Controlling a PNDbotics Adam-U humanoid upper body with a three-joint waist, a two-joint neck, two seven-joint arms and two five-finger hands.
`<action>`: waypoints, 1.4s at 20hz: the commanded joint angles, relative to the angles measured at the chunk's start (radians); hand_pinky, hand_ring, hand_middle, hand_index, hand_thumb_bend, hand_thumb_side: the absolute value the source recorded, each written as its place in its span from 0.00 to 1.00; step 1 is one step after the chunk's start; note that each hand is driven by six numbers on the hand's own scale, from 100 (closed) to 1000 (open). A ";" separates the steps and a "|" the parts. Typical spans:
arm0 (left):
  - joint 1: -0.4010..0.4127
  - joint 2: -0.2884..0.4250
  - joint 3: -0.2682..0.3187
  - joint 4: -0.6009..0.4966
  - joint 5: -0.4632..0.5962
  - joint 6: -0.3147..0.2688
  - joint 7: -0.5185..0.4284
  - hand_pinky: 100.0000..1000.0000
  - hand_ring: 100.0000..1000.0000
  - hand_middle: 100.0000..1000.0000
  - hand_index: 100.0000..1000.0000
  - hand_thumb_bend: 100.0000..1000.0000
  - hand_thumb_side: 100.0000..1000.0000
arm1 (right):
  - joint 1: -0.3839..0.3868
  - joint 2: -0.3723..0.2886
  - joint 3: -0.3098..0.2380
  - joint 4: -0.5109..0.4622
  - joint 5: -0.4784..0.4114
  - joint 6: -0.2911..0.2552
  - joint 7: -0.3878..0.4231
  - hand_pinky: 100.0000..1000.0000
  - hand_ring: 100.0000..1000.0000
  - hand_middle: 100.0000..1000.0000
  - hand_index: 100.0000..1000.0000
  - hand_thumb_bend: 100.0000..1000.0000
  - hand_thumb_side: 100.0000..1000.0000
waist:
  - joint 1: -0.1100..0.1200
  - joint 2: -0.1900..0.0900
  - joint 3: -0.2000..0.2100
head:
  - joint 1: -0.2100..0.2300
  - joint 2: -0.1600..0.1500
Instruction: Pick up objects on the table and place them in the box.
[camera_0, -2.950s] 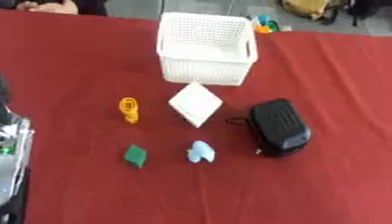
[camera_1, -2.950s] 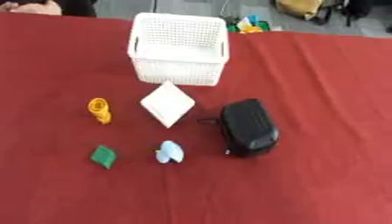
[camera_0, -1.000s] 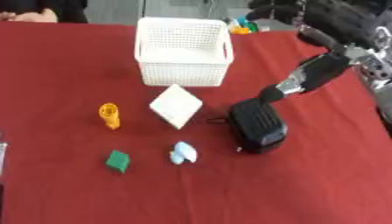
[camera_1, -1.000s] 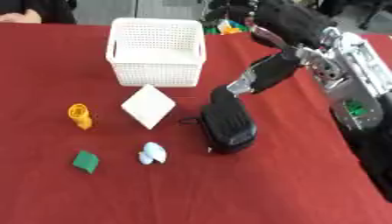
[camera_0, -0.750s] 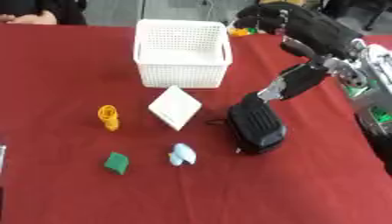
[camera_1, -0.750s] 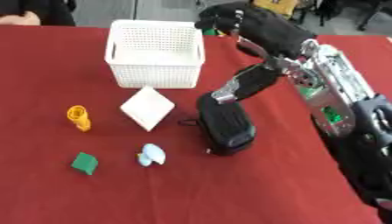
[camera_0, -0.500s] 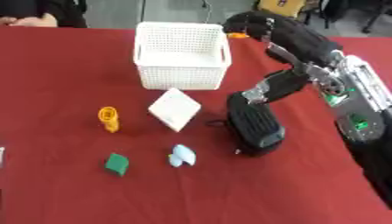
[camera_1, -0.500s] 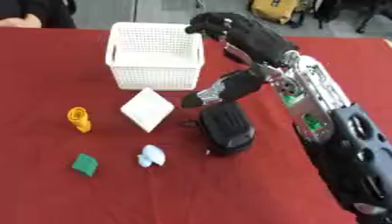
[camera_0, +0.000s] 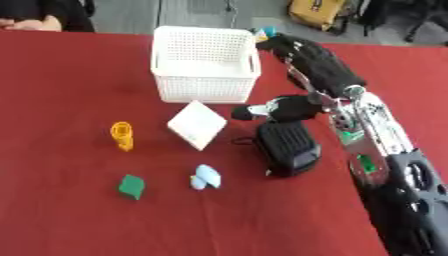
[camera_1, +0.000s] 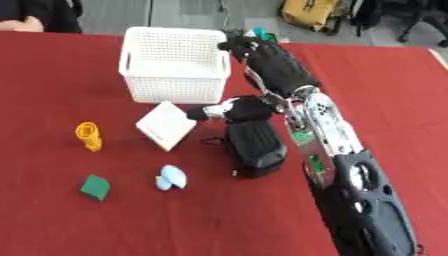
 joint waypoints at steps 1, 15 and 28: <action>-0.019 0.003 -0.004 -0.020 0.006 -0.001 -0.007 0.54 0.51 0.47 0.69 0.03 0.89 | 0.004 0.028 -0.023 -0.051 0.029 0.021 0.025 0.88 0.91 0.86 0.94 0.96 1.00 | 0.003 -0.018 0.002 | 0.005 -0.010; -0.040 -0.007 -0.013 -0.020 0.018 -0.006 -0.018 0.53 0.50 0.47 0.69 0.03 0.89 | 0.095 0.165 -0.109 -0.109 0.163 0.097 0.125 0.96 0.99 0.95 1.00 0.97 0.85 | 0.013 0.011 0.003 | 0.033 -0.026; -0.042 -0.015 -0.006 -0.020 0.018 -0.001 -0.013 0.53 0.50 0.47 0.69 0.03 0.89 | 0.136 0.179 -0.177 -0.114 0.206 0.153 0.251 0.98 1.00 0.97 1.00 1.00 0.55 | 0.020 0.022 -0.009 | 0.059 -0.048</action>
